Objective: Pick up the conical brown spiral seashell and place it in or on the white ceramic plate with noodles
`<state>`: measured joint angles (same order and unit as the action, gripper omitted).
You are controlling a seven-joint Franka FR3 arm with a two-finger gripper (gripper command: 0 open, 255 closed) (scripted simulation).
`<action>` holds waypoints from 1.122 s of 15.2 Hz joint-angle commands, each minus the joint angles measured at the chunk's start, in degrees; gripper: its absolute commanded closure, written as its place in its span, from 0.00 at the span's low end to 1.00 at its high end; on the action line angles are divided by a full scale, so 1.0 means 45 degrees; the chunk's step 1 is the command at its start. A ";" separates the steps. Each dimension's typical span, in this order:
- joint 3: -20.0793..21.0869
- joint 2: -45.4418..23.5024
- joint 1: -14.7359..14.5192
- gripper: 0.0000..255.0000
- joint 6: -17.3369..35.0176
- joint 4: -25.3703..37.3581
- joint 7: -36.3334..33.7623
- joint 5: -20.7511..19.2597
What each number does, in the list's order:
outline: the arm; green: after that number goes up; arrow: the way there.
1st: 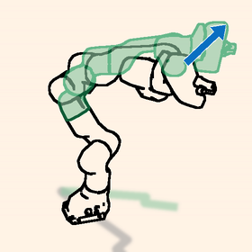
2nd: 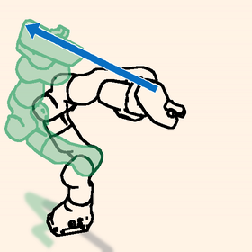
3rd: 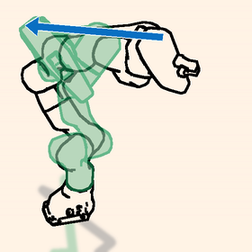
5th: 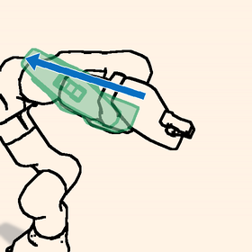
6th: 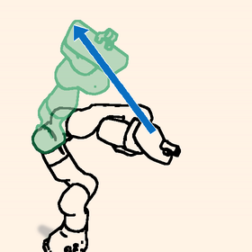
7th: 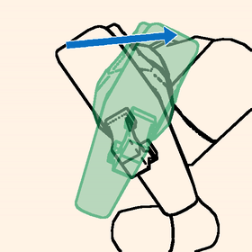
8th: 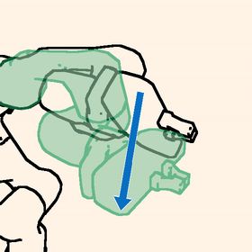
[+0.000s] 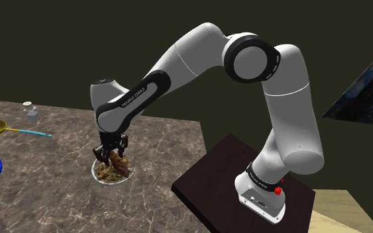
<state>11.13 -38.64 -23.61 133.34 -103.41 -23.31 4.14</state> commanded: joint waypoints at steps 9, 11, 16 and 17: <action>0.0049 0.0953 0.0201 0.00 -0.1236 0.0274 0.0043 0.0070; 0.0048 0.0954 0.0201 0.00 -0.1235 0.0272 0.0044 0.0070; 0.0048 0.0953 0.0200 0.00 -0.1236 0.0274 0.0044 0.0070; 0.0048 0.0953 0.0200 0.00 -0.1236 0.0274 0.0044 0.0070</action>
